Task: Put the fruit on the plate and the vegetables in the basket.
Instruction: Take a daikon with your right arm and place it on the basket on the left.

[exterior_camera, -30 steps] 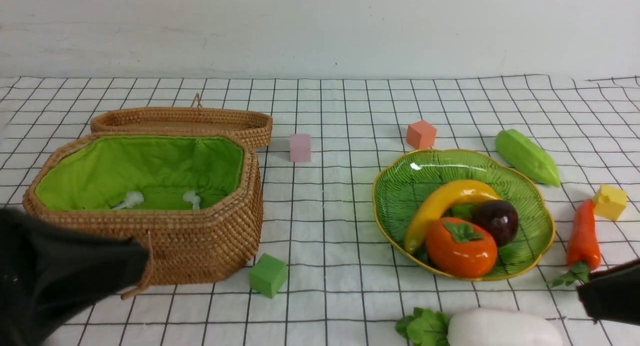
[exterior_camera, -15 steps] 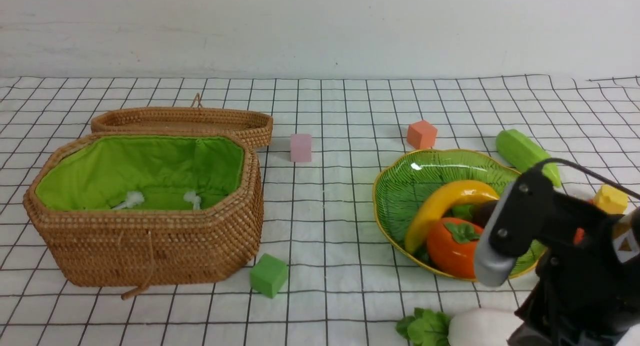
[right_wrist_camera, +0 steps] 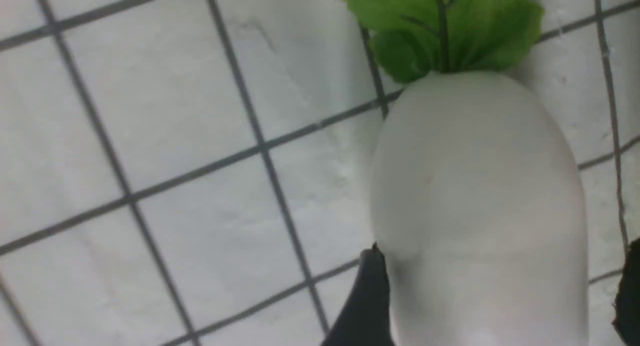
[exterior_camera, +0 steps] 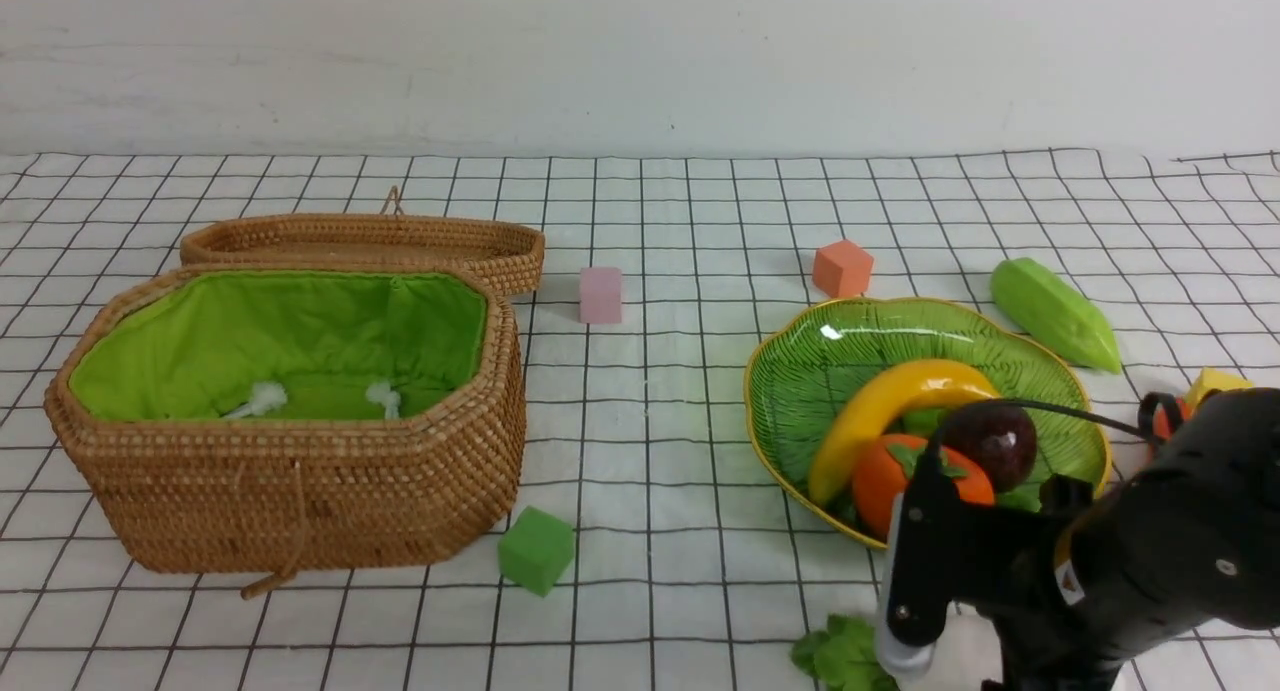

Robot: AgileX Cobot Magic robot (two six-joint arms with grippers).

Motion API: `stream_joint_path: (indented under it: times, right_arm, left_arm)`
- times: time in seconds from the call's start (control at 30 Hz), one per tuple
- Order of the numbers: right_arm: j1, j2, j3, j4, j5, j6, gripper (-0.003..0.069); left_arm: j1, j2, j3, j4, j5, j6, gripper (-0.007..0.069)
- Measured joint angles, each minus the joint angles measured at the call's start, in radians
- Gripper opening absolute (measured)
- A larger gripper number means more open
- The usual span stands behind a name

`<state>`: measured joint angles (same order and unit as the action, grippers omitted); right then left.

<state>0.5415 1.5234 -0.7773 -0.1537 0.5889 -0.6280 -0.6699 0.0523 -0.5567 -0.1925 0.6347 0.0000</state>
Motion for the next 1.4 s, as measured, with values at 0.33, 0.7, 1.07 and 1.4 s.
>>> stream_joint_path:
  times: [0.33,0.7,1.07,1.4]
  right_arm:
    - [-0.007,0.106,-0.005,0.013,-0.029,-0.019,0.0532]
    - [0.225,-0.112,-0.217,0.261,0.117,0.163,0.0532]
    - [0.284,0.206,-0.960,0.467,-0.008,0.048,0.0532]
    - [0.299,0.677,-1.409,0.481,0.039,-0.068,0.0627]
  left_arm:
    - [0.000,0.000,0.000,0.000,0.002,0.000,-0.0013]
    - [0.000,0.015,0.000,0.268,0.072,-0.243,-0.0013]
    - [0.000,0.031,0.000,0.610,0.101,-0.571,-0.0013]
    - [0.000,0.031,0.000,0.569,0.103,-0.576,-0.0013]
